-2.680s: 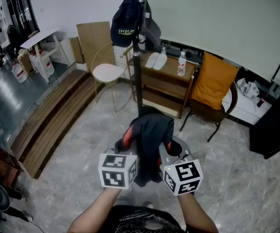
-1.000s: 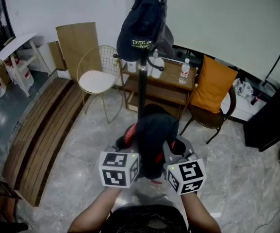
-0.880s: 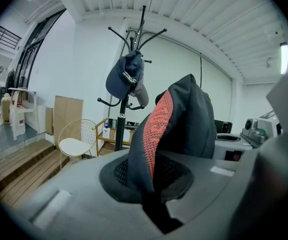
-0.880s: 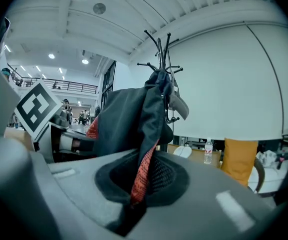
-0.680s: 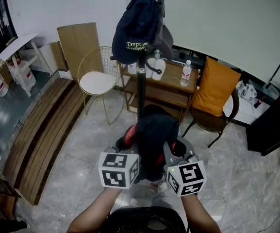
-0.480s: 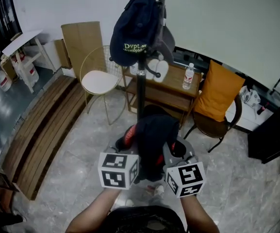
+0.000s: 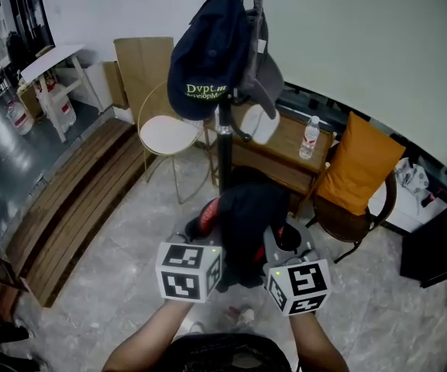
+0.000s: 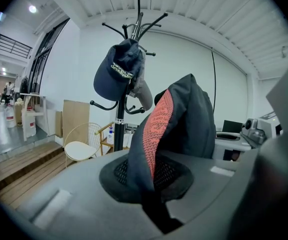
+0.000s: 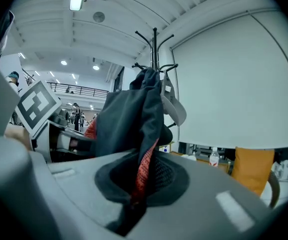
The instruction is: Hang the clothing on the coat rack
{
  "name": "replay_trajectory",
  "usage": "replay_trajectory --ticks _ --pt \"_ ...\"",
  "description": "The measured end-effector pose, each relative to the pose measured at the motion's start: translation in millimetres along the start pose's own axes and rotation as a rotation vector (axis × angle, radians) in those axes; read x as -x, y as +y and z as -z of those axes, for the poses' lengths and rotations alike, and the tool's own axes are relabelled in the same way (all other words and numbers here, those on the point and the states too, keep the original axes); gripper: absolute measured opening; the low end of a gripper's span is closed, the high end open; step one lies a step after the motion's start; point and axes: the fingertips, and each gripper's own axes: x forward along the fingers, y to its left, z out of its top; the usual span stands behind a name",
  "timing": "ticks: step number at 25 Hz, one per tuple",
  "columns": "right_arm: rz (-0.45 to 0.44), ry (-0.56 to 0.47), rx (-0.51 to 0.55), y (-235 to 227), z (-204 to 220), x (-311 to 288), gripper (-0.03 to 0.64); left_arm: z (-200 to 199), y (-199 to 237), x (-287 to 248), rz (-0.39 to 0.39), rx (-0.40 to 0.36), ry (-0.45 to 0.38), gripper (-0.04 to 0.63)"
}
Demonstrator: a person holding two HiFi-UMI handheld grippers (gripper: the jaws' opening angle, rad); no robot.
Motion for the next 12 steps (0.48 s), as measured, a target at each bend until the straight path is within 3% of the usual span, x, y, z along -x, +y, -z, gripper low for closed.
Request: replay_trajectory --ticks 12 --pt "-0.096 -0.043 0.008 -46.3 -11.0 -37.9 0.018 -22.9 1.1 -39.6 -0.117 0.0 -0.03 0.021"
